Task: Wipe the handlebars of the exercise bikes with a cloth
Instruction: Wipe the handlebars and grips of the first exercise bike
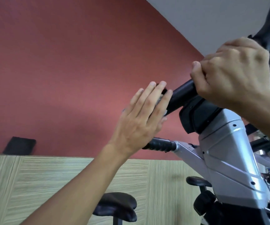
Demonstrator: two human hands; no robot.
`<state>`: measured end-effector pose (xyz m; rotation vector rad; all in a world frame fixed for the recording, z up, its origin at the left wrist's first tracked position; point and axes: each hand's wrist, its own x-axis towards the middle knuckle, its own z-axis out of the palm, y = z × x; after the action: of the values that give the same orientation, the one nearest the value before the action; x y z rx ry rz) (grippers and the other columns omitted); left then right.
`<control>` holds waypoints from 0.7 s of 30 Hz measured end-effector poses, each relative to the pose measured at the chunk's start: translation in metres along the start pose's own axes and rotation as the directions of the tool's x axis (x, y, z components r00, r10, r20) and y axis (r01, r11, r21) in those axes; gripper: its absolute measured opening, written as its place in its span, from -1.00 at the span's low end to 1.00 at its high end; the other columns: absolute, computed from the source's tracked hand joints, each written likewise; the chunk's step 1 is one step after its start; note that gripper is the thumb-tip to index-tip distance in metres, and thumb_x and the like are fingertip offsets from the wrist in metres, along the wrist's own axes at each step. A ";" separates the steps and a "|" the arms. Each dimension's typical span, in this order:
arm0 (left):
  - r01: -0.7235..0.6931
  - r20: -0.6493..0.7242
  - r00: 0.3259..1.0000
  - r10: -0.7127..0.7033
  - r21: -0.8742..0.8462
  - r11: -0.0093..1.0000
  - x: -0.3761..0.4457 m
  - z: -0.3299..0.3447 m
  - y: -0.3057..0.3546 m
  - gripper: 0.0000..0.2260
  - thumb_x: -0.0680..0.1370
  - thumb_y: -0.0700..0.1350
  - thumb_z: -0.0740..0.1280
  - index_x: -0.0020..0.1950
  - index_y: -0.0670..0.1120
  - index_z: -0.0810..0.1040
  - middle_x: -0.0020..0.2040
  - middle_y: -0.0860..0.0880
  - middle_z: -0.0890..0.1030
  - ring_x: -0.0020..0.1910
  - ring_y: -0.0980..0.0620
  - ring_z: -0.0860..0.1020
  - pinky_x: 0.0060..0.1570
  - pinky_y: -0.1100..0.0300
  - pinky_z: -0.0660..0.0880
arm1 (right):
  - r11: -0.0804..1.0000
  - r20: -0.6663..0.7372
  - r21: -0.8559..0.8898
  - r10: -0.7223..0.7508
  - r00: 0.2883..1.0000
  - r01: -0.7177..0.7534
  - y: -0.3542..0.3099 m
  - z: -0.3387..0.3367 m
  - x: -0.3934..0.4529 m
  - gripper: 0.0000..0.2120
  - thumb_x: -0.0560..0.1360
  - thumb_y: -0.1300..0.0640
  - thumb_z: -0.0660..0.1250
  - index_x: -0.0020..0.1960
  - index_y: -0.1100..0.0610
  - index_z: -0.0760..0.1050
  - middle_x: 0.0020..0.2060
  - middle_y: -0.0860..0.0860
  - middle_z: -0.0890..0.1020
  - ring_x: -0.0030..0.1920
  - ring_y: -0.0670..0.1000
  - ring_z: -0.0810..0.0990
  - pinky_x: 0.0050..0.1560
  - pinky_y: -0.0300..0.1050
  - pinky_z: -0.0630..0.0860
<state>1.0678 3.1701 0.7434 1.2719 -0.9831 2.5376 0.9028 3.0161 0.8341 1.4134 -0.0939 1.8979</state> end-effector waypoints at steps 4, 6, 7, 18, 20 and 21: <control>0.162 -0.001 0.987 -0.164 -0.118 0.980 -0.002 -0.004 0.006 -0.65 0.68 -0.20 0.15 0.41 -0.30 0.47 0.41 -0.32 0.47 0.41 -0.27 0.45 0.35 -0.14 0.44 | 1.000 0.016 0.015 -0.002 1.000 0.002 -0.001 -0.003 0.001 -0.40 0.67 0.00 -0.03 -0.22 0.29 0.63 -0.39 0.18 0.61 -0.20 0.24 0.62 0.21 -0.02 0.30; 0.280 -0.019 0.956 -0.294 -0.253 0.926 0.021 -0.007 0.011 -0.70 0.66 -0.22 0.16 0.30 -0.30 0.55 0.29 -0.27 0.55 0.29 -0.22 0.54 0.23 -0.07 0.52 | 0.999 0.000 0.026 -0.019 1.000 0.019 0.000 -0.002 0.001 -0.42 0.67 0.02 -0.01 -0.27 0.28 0.61 -0.43 0.16 0.58 -0.23 0.24 0.60 0.20 -0.02 0.29; 0.343 -0.006 0.932 -0.361 -0.299 0.890 0.033 -0.010 0.011 -0.70 0.65 -0.20 0.14 0.28 -0.29 0.54 0.23 -0.23 0.58 0.20 -0.17 0.58 0.12 -0.01 0.56 | 0.999 0.008 0.028 -0.028 1.000 0.027 0.000 -0.002 0.001 -0.42 0.67 0.02 -0.01 -0.28 0.28 0.60 -0.43 0.16 0.58 -0.24 0.23 0.60 0.20 -0.02 0.30; 0.557 0.418 0.803 -0.424 -0.277 0.783 0.097 -0.020 -0.020 -0.64 0.65 -0.01 0.04 -0.06 -0.10 0.59 -0.20 -0.01 0.63 -0.23 -0.13 0.56 -0.14 -0.07 0.51 | 0.999 -0.034 0.044 -0.014 0.999 0.016 -0.003 -0.003 0.004 -0.49 0.63 0.06 0.09 -0.35 0.26 0.59 -0.48 0.15 0.56 -0.33 0.20 0.58 0.19 0.03 0.42; 0.602 0.539 0.737 -0.408 -0.250 0.758 0.110 -0.017 -0.026 -0.63 0.61 -0.02 0.06 -0.22 -0.12 0.55 -0.31 -0.06 0.57 -0.29 -0.14 0.51 -0.20 -0.08 0.52 | 0.998 -0.060 0.038 -0.043 0.997 0.046 -0.002 -0.002 0.004 -0.52 0.62 0.08 0.12 -0.38 0.25 0.56 -0.50 0.14 0.55 -0.35 0.20 0.56 0.13 0.05 0.45; 0.631 0.599 0.693 -0.401 -0.234 0.740 0.116 -0.015 -0.030 -0.64 0.59 -0.03 0.08 -0.28 -0.15 0.52 -0.34 -0.10 0.55 -0.33 -0.15 0.49 -0.25 -0.06 0.52 | 0.997 -0.059 0.038 -0.060 0.996 0.063 -0.002 -0.002 0.005 -0.53 0.61 0.09 0.13 -0.38 0.23 0.55 -0.50 0.13 0.55 -0.36 0.19 0.55 0.10 0.05 0.45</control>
<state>0.9962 3.1836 0.8390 1.7983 -0.9790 1.4565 0.9018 3.0206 0.8366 1.3714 0.0155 1.8974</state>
